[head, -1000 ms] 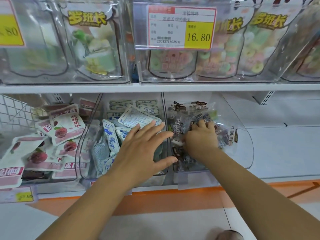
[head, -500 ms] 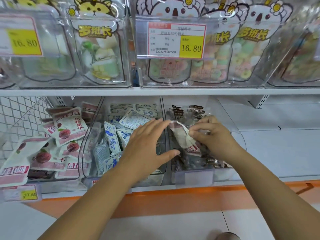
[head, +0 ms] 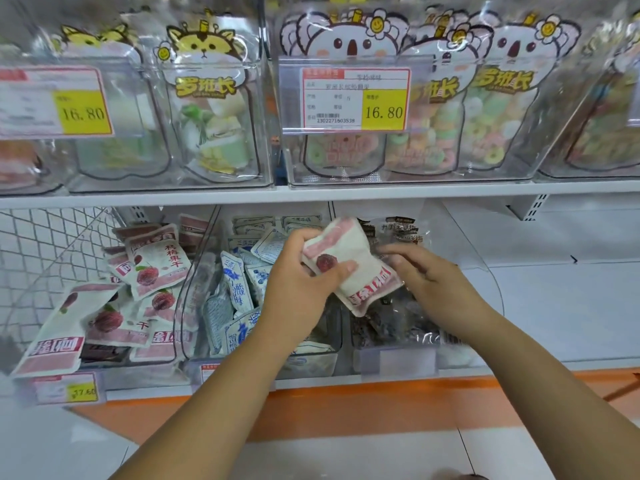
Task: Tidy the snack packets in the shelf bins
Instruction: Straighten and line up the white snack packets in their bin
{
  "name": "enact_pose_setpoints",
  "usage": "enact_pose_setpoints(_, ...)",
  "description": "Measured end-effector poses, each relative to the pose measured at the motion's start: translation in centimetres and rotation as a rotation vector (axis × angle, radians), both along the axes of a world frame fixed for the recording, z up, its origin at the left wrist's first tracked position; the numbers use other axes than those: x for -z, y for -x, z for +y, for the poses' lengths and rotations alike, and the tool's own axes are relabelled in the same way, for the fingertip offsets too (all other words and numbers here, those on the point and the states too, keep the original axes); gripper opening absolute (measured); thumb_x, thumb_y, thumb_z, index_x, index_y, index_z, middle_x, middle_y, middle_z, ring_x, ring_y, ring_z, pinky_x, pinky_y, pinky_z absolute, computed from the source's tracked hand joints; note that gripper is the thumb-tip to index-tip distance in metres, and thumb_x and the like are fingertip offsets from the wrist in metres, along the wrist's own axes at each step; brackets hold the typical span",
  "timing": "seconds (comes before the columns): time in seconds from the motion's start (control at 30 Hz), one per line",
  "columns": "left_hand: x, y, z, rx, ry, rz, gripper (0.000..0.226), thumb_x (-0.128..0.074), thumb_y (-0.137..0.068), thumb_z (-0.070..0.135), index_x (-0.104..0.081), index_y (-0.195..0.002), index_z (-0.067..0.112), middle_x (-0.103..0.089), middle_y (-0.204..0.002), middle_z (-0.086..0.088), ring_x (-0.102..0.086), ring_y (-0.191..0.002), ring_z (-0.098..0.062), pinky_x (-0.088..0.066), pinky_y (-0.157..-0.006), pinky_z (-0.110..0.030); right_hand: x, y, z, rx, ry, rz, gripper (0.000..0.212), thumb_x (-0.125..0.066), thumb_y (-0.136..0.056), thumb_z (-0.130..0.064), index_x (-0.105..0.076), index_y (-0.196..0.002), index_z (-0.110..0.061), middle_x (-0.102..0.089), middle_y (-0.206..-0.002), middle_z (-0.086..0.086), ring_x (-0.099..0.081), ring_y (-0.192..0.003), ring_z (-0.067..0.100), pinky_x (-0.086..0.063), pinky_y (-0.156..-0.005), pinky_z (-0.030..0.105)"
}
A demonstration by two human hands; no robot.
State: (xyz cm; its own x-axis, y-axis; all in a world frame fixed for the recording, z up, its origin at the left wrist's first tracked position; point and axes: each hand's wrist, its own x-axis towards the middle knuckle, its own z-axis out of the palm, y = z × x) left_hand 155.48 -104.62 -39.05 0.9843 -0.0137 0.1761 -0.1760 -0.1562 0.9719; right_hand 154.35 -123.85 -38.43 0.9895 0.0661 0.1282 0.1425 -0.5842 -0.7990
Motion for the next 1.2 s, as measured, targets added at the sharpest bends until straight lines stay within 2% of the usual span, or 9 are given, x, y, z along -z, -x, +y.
enact_pose_setpoints(0.1, -0.2, -0.5, 1.1, -0.055, 0.096, 0.057, 0.027, -0.078, -0.077, 0.020, -0.056, -0.092, 0.026, -0.070, -0.086, 0.004, -0.068, -0.081, -0.014, -0.059, -0.070, -0.036, 0.5, 0.4, -1.3, 0.050, 0.111, -0.030, 0.023, -0.045, -0.098, -0.033, -0.063, -0.112, -0.036, -0.064, -0.104, -0.020, -0.057, -0.096, -0.004, -0.045, -0.082, 0.020)
enact_pose_setpoints(0.27, -0.4, -0.5, 3.4, -0.061, 0.229, 0.150, 0.021, -0.073, -0.082, 0.015, -0.059, -0.096, 0.021, -0.071, -0.096, -0.010, -0.070, -0.090, -0.028, -0.057, -0.074, -0.042, 0.7, 1.0, 0.1, -0.076, 0.164, 0.011, 0.023, -0.054, -0.090, -0.045, -0.061, -0.112, -0.043, -0.061, -0.105, -0.026, -0.054, -0.101, -0.007, -0.041, -0.084, 0.015)
enact_pose_setpoints(0.43, -0.8, -0.2, 9.3, -0.278, 0.273, 0.143, 0.017, -0.070, -0.085, 0.016, -0.058, -0.094, 0.023, -0.072, -0.091, -0.004, -0.070, -0.080, -0.020, -0.054, -0.064, -0.034, 1.4, 0.1, 3.0, -0.125, 0.340, -0.077, 0.031, -0.052, -0.092, -0.043, -0.057, -0.123, -0.040, -0.056, -0.108, -0.019, -0.049, -0.100, -0.001, -0.035, -0.077, 0.011)
enact_pose_setpoints(0.63, -0.3, 1.0, 16.9, -0.543, 0.230, 0.110, 0.022, -0.068, -0.088, 0.019, -0.054, -0.104, 0.014, -0.066, -0.085, -0.011, -0.063, -0.049, -0.016, -0.049, -0.040, -0.027, 2.6, -1.1, 8.0, -0.079, 0.437, -0.281, 0.035, -0.060, -0.089, -0.036, -0.061, -0.123, -0.025, -0.049, -0.123, -0.001, -0.042, -0.118, 0.017, -0.034, -0.097, 0.027)
enact_pose_setpoints(0.73, 0.4, 0.6, 19.4, -0.619, 0.059, 0.155, 0.040, -0.068, -0.085, 0.037, -0.053, -0.120, 0.024, -0.065, -0.112, -0.008, -0.065, -0.076, -0.023, -0.052, -0.052, -0.035, 3.4, -1.5, 10.2, -0.085, 0.492, -0.289, 0.034, -0.058, -0.089, -0.041, -0.063, -0.121, -0.029, -0.054, -0.124, 0.000, -0.047, -0.116, 0.020, -0.038, -0.102, 0.042)
enact_pose_setpoints(0.8, 0.9, 0.4, 20.4, -0.644, -0.350, 0.170, 0.066, -0.065, -0.083, 0.047, -0.039, -0.140, 0.025, -0.044, -0.140, -0.012, -0.052, -0.117, -0.032, -0.051, -0.084, -0.049, 3.8, -1.5, 11.2, -0.078, 0.560, -0.295, 0.033, -0.056, -0.090, -0.045, -0.063, -0.119, -0.030, -0.057, -0.123, -0.002, -0.049, -0.115, 0.020, -0.034, -0.105, 0.047)
enact_pose_setpoints(0.87, 0.8, 0.7, 19.8, -0.662, -0.740, 0.023, 0.073, -0.065, -0.085, 0.043, -0.033, -0.145, 0.016, -0.024, -0.151, -0.018, -0.021, -0.139, -0.036, -0.025, -0.112, -0.051, 3.8, -1.3, 11.6, -0.079, 0.562, -0.288, 0.034, -0.055, -0.091, -0.045, -0.062, -0.121, -0.030, -0.056, -0.123, -0.004, -0.046, -0.116, 0.018, -0.030, -0.109, 0.045)
enact_pose_setpoints(1.03, -0.3, 2.9, 12.7, -0.222, -0.700, -0.201, 0.055, -0.058, -0.091, 0.038, -0.041, -0.142, 0.024, -0.031, -0.150, 0.008, -0.023, -0.139, -0.009, -0.018, -0.113, -0.025, 2.7, -1.0, 10.5, -0.071, 0.280, -0.261, 0.028, -0.054, -0.095, -0.027, -0.063, -0.121, -0.020, -0.051, -0.128, 0.000, -0.040, -0.123, 0.015, -0.027, -0.103, 0.022)
enact_pose_setpoints(1.2, 1.6, 2.3, 5.7, 0.166, -0.869, -0.230, 0.062, -0.045, -0.095, 0.051, -0.025, -0.150, 0.030, -0.012, -0.158, 0.016, -0.003, -0.144, 0.000, -0.005, -0.114, -0.020, 2.3, -3.9, 2.8, 0.111, 0.420, -0.102, 0.029, -0.050, -0.096, -0.018, -0.062, -0.122, -0.021, -0.055, -0.130, 0.008, -0.049, -0.119, 0.026, -0.038, -0.095, 0.029)
